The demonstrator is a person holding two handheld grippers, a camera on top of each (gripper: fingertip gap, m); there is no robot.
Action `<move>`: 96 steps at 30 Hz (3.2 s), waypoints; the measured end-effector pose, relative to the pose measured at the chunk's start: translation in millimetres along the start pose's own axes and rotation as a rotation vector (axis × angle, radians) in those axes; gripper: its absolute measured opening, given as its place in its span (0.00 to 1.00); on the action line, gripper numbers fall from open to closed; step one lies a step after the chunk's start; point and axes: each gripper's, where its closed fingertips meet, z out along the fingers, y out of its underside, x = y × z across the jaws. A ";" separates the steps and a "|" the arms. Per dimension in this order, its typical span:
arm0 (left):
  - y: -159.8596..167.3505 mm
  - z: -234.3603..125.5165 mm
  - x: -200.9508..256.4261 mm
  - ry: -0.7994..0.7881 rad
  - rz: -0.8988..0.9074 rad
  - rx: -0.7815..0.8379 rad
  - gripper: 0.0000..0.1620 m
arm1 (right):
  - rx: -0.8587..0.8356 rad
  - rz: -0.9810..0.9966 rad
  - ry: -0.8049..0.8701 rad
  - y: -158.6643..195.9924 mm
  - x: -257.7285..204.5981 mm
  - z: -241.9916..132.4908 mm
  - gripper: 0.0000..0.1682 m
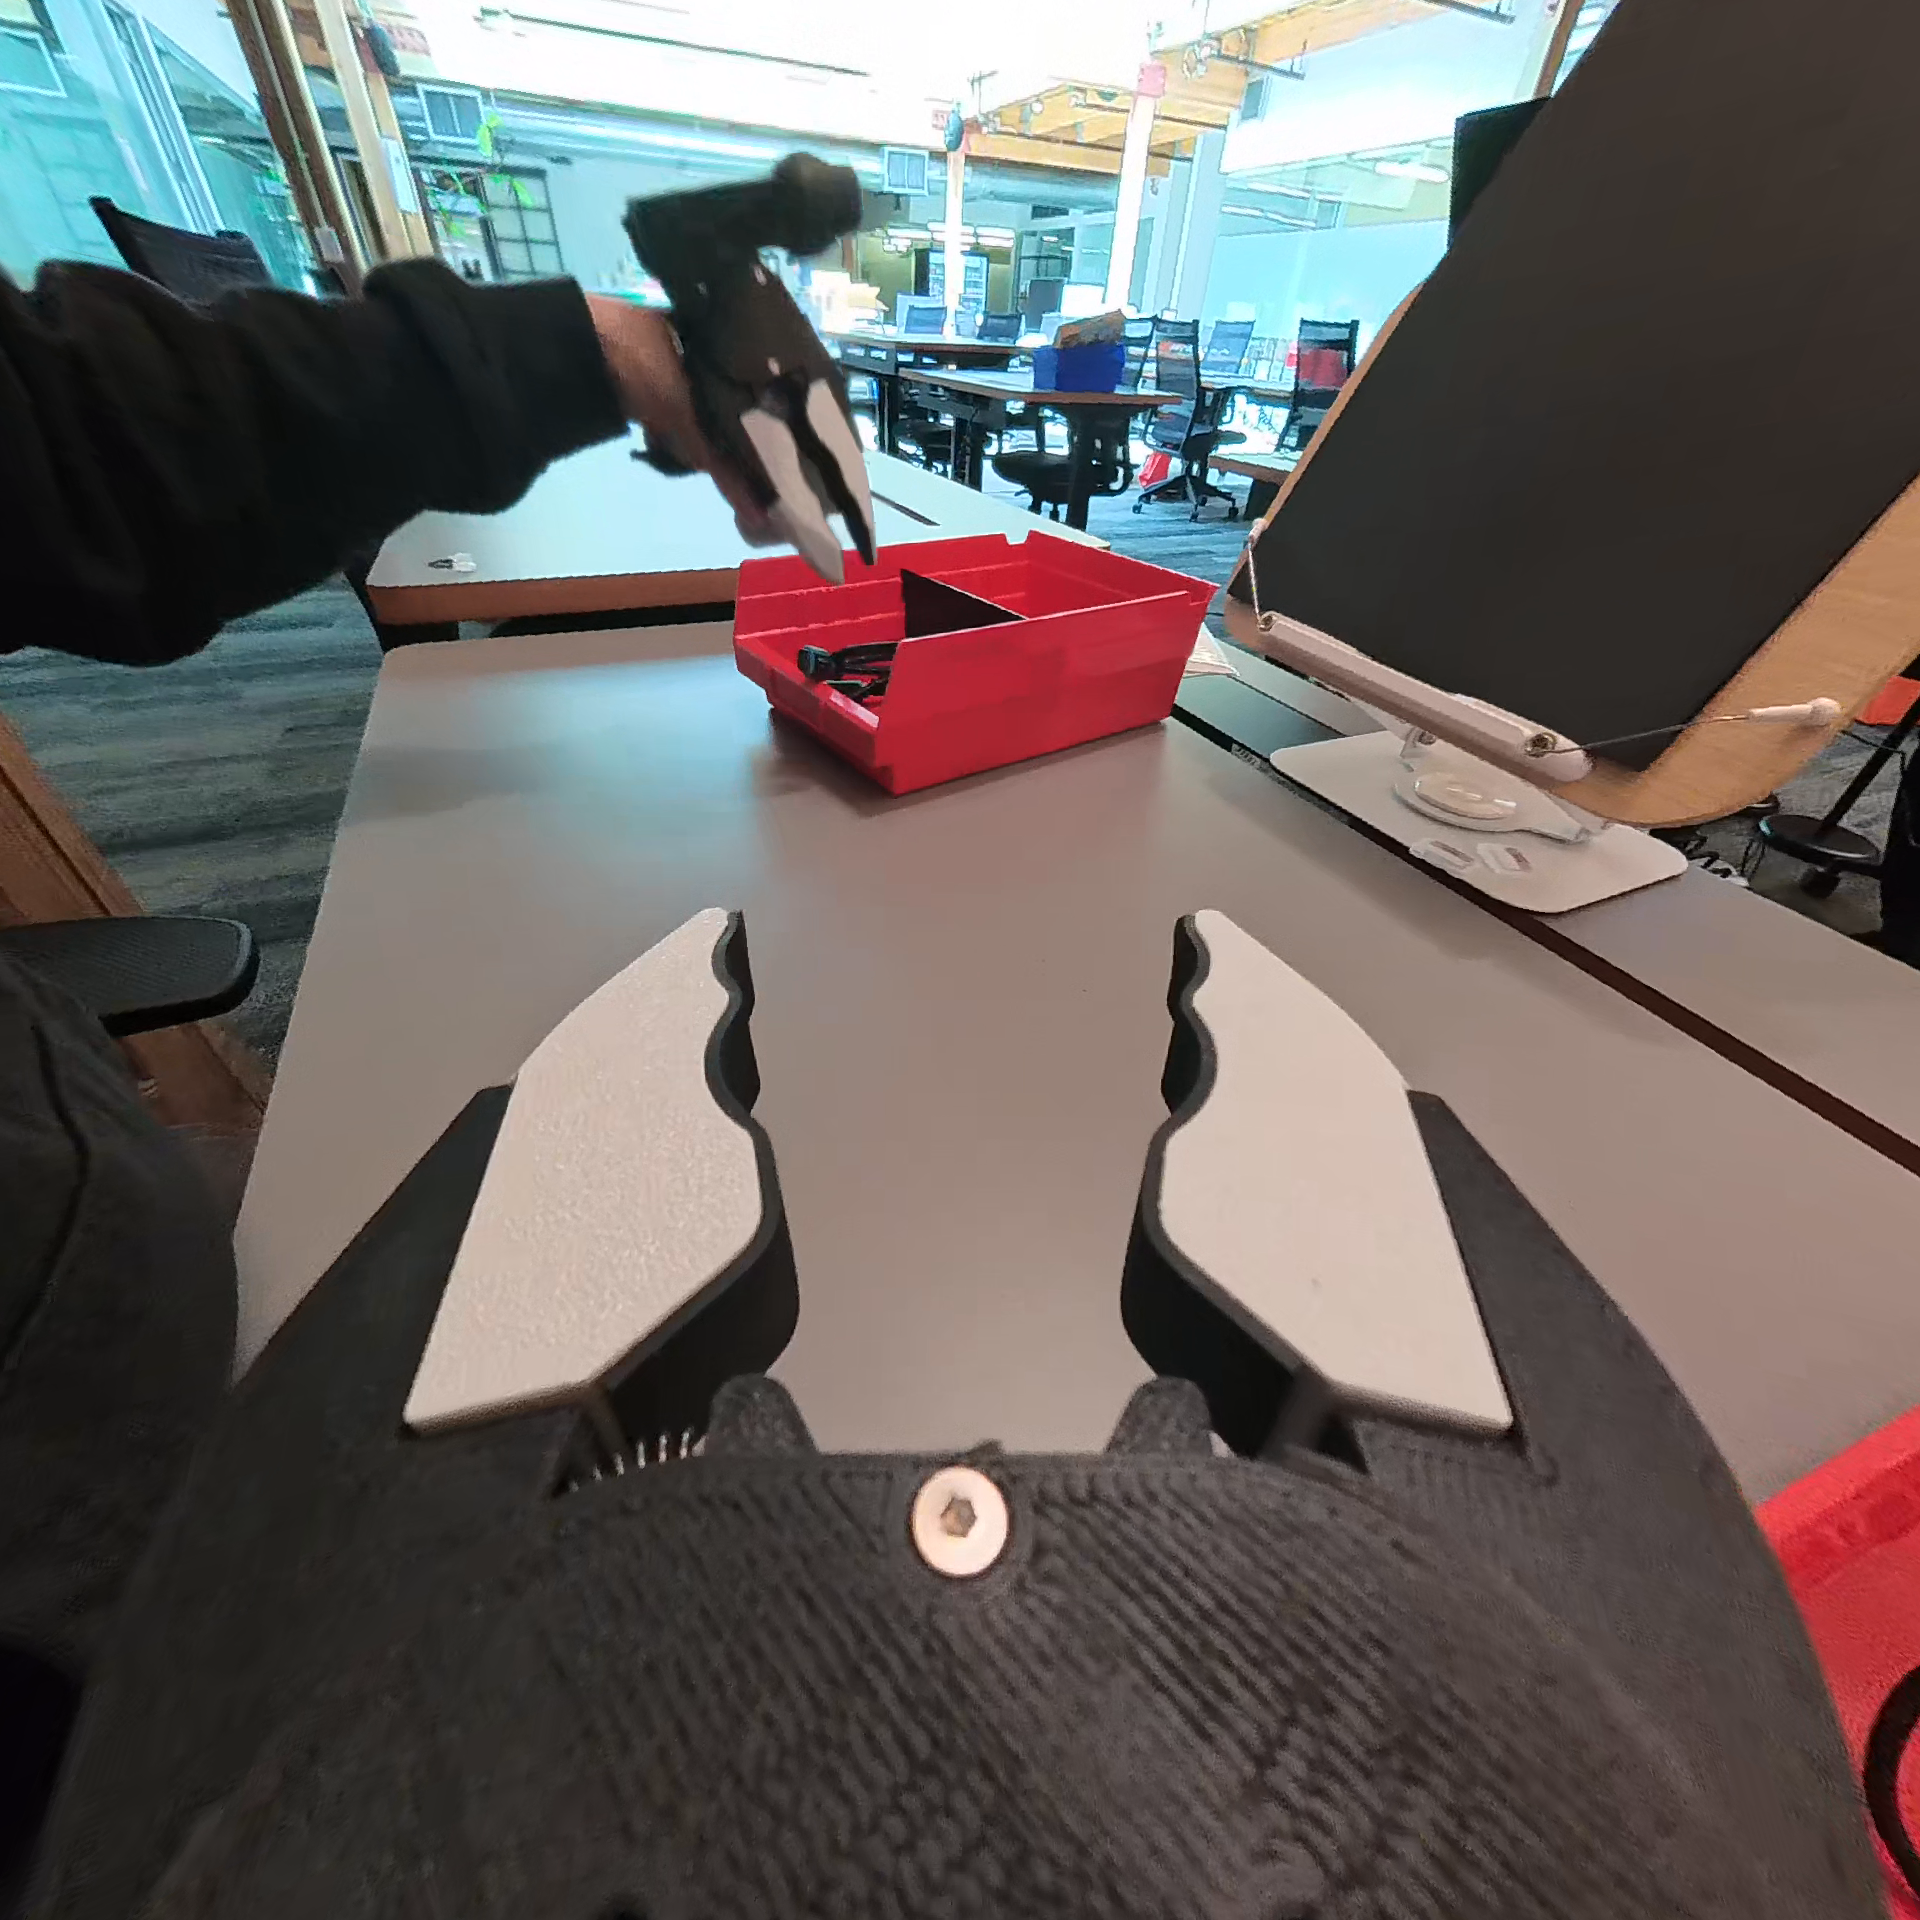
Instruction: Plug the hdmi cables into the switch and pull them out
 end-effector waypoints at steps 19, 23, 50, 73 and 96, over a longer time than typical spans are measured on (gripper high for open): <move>-54.0 -23.5 -16.8 -0.412 -0.207 0.408 0.04 | 0.052 0.090 0.022 -3.3 1.8 2.2 0.44; -106.4 -100.6 9.0 -0.449 -0.251 0.743 0.04 | 0.059 0.069 -0.010 -9.9 -6.0 23.8 0.44; -239.4 -70.6 151.7 0.556 -1.131 1.525 0.03 | 0.339 -0.600 0.322 -75.5 -28.3 105.2 0.15; -253.2 -18.1 203.7 0.507 -0.723 0.954 0.30 | -0.065 -1.082 0.678 -46.7 10.9 86.2 0.08; -233.0 -44.0 217.6 0.427 0.148 1.313 0.12 | 0.022 -0.006 -0.168 -47.1 -31.5 66.9 0.23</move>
